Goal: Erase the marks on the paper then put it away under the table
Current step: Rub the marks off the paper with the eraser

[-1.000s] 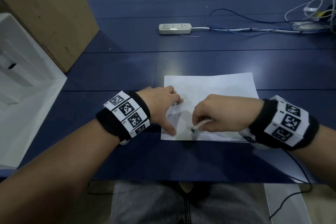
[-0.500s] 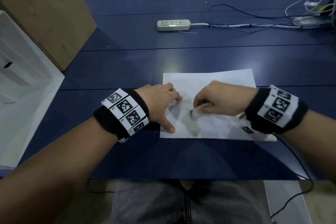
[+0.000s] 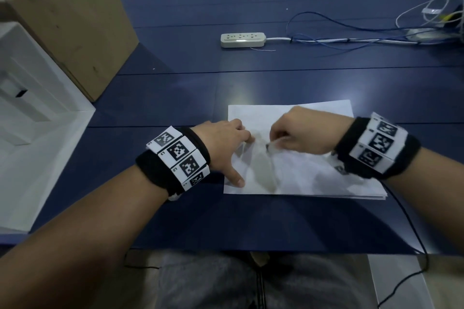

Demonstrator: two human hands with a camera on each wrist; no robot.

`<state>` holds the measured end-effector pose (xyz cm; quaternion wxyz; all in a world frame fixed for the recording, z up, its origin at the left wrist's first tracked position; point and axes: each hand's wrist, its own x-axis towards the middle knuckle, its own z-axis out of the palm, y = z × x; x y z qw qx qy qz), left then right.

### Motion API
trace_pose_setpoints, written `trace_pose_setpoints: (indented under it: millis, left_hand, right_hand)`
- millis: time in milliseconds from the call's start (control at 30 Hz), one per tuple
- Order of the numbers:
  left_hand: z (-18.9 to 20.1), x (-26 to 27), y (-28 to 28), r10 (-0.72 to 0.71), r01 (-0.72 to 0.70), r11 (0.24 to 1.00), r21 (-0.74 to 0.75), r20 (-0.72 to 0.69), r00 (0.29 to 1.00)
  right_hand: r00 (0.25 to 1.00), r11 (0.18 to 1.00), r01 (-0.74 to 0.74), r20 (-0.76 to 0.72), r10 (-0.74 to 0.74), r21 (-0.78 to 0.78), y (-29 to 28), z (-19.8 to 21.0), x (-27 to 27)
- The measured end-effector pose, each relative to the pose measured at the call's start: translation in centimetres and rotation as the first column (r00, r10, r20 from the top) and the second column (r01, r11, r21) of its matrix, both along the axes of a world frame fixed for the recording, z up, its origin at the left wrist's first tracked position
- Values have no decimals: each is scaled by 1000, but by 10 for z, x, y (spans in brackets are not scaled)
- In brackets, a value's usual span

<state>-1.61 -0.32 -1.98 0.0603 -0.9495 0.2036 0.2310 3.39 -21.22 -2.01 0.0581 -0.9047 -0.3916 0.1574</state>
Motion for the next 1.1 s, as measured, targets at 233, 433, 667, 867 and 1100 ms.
trace_pose_setpoints:
  millis: [233, 433, 667, 867, 1100]
  left_hand:
    - [-1, 1, -1, -2, 2, 1000, -4, -5, 1000]
    - [-1, 1, -1, 4, -4, 1000, 15, -6, 1000]
    - [1, 4, -5, -10, 10, 1000, 25, -17, 1000]
    - [-1, 4, -6, 6, -6, 1000, 13, 24, 1000]
    - [0, 4, -8, 8, -8, 1000, 23, 11, 1000]
  right_hand:
    - [995, 999, -39, -96, 38, -18, 4, 0, -9]
    - [987, 999, -41, -160, 36, -29, 1, 2, -19]
    - [999, 999, 35, -13, -35, -17, 4, 4, -4]
    - [975, 997, -75, -212, 67, -28, 0, 3, -28]
    - [996, 996, 86, 8, -86, 39, 0, 0, 5]
